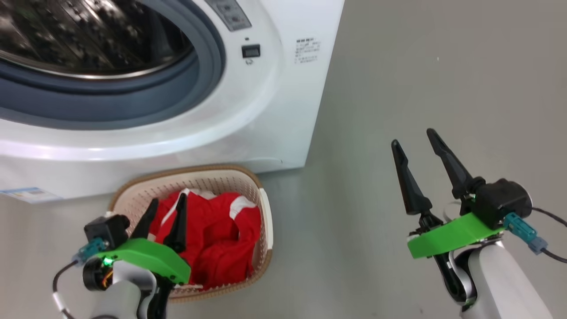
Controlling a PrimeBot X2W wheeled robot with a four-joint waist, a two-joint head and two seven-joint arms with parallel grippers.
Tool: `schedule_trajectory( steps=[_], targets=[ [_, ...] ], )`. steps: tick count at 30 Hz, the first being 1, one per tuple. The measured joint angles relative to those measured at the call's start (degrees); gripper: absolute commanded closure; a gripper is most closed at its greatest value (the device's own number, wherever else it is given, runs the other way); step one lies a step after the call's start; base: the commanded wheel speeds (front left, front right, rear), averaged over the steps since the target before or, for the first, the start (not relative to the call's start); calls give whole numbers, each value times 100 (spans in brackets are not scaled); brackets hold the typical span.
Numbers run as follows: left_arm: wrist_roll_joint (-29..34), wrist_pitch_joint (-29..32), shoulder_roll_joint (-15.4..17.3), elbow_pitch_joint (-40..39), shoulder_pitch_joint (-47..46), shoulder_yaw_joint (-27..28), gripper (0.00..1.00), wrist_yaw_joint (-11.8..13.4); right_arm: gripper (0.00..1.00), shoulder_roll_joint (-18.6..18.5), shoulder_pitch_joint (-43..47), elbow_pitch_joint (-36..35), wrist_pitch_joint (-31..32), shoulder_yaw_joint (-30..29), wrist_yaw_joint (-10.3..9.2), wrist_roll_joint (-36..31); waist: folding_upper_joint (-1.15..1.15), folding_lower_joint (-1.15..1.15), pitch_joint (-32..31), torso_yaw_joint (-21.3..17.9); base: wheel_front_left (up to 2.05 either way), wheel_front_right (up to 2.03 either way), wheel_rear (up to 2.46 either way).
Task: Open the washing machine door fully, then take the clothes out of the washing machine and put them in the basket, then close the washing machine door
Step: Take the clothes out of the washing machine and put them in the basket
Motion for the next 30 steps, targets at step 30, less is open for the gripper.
schedule_trajectory(
  steps=[30],
  targets=[
    [1454, 0, -204, -3270, 2500, 1371, 0, 1, 0, 10, 1029, 149, 0, -240, 0, -40, 0, 0, -1886, 93, 0, 0, 0]
  ],
)
